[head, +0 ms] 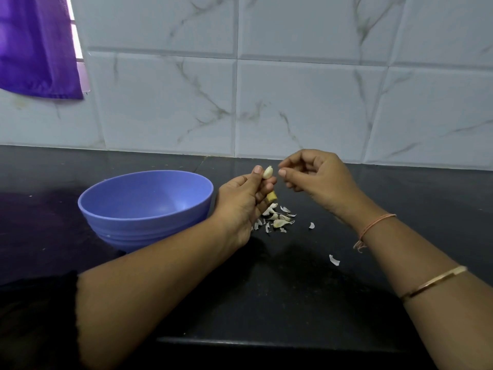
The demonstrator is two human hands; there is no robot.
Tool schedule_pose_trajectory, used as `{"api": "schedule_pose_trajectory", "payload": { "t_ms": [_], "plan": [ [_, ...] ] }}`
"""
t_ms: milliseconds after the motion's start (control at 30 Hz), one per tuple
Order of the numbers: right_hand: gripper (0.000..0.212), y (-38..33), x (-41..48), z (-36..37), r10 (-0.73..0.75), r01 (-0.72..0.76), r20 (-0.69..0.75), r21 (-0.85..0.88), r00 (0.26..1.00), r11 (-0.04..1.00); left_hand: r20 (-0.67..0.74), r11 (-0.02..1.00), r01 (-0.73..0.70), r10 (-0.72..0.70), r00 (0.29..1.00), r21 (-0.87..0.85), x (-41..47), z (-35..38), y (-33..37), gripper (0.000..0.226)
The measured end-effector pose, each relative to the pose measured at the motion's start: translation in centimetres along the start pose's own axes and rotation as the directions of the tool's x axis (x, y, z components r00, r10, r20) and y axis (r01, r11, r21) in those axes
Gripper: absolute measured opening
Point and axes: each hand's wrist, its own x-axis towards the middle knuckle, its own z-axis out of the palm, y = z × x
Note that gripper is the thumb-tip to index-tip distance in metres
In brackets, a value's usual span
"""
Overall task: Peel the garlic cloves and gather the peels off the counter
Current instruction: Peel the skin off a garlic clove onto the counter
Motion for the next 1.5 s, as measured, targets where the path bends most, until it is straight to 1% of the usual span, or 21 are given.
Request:
{"api": "schedule_pose_trajectory", "payload": {
  "t_ms": [100, 233, 333, 400, 500, 633, 667, 833, 1033, 1233, 1367, 1500],
  "plan": [
    [0.013, -0.13, -0.10, 0.15, -0.028, 0.028, 0.006, 0.017, 1.000, 0.999, -0.001, 1.000, 0.000, 0.000, 1.000, 0.012, -0.03, -0.01, -0.02, 0.020],
    [0.014, -0.26, -0.19, 0.49, -0.083, 0.083, 0.048, 0.010, 0.995, 0.997, 0.005, 0.999, -0.015, 0.015, 1.000, 0.043, -0.02, -0.07, -0.10, 0.021],
    [0.013, -0.23, -0.24, 0.45, -0.127, 0.130, 0.051, -0.050, 0.991, 0.990, 0.010, 0.996, -0.046, 0.045, 0.999, 0.073, -0.05, -0.07, -0.19, 0.021],
    [0.009, -0.17, -0.21, 0.38, -0.143, 0.145, 0.026, -0.102, 0.989, 0.984, 0.008, 0.996, -0.054, 0.053, 0.999, 0.070, 0.00, -0.09, -0.19, 0.022],
    [0.008, 0.01, -0.06, 0.27, -0.131, 0.127, -0.022, -0.125, 0.991, 0.984, 0.035, 0.996, -0.061, 0.059, 0.998, 0.060, 0.07, -0.14, -0.13, 0.020],
    [0.009, 0.13, 0.00, 0.18, -0.120, 0.114, -0.042, -0.123, 0.992, 0.986, 0.082, 0.991, -0.090, 0.082, 0.993, 0.099, -0.10, -0.20, -0.18, 0.006],
    [0.009, 0.12, 0.00, 0.16, -0.116, 0.110, -0.043, -0.117, 0.992, 0.987, 0.084, 0.989, -0.101, 0.092, 0.992, 0.112, -0.10, -0.23, -0.22, 0.005],
    [0.010, 0.06, -0.04, 0.13, -0.095, 0.092, -0.023, -0.092, 0.995, 0.991, 0.052, 0.965, -0.167, 0.159, 0.986, 0.201, -0.11, -0.34, -0.29, 0.007],
    [0.011, -0.04, -0.06, -0.02, -0.076, 0.078, 0.018, -0.102, 0.997, 0.992, 0.038, 0.934, -0.228, 0.227, 0.973, 0.275, -0.27, -0.33, -0.22, 0.008],
    [0.009, -0.16, -0.09, -0.21, -0.052, 0.053, 0.034, -0.035, 0.998, 0.998, 0.049, 0.913, -0.257, 0.255, 0.966, 0.318, -0.24, -0.40, -0.28, 0.009],
    [0.008, -0.22, -0.09, -0.09, -0.050, 0.050, 0.031, -0.020, 0.998, 0.999, 0.061, 0.925, -0.245, 0.238, 0.969, 0.291, -0.02, -0.52, -0.39, 0.011],
    [0.008, -0.36, -0.17, 0.12, -0.030, 0.030, 0.016, 0.000, 0.999, 1.000, 0.077, 0.956, -0.194, 0.181, 0.980, 0.222, 0.21, -0.53, -0.52, 0.012]
  ]
}}
